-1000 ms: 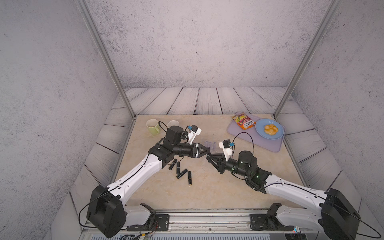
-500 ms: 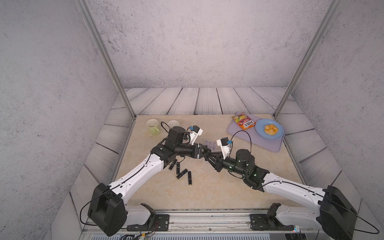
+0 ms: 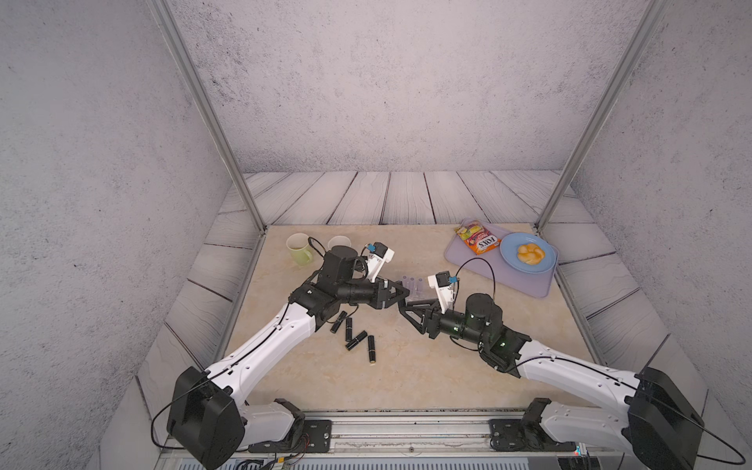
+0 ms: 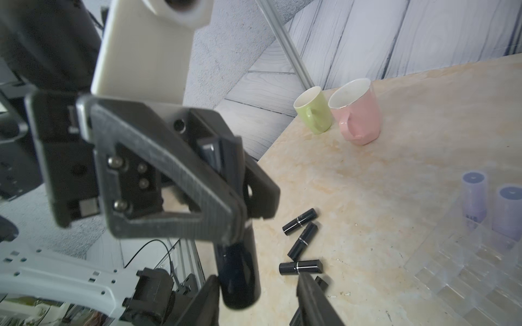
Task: Arrange the lipsticks in the organizer
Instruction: Pick up the lipstick at the center of the board.
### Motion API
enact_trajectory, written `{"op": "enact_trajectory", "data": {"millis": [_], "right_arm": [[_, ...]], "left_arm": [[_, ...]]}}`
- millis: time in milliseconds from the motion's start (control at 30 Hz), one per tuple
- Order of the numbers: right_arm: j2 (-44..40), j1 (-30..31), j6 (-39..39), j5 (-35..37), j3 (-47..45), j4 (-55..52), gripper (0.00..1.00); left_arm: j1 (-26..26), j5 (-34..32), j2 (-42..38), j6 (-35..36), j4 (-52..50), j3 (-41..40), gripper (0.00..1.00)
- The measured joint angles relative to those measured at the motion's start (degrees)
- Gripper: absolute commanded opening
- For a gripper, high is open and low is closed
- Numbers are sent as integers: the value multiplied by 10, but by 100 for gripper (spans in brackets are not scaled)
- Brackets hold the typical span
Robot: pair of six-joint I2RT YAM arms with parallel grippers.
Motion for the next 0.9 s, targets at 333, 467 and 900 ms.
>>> {"op": "enact_trajectory", "data": {"millis": [333,467,900], "right_arm": [[5,-9,-11,-62,35,-45,44],[18,-9,-4,-75,43,-38,23],[25,-10,11,-44,26,33,7]], "left_arm": [[1,45,0,21,0,1,3],[-2,45,1,23,-1,1,3],[-5,26,-37,-84,90,-73,45]]}}
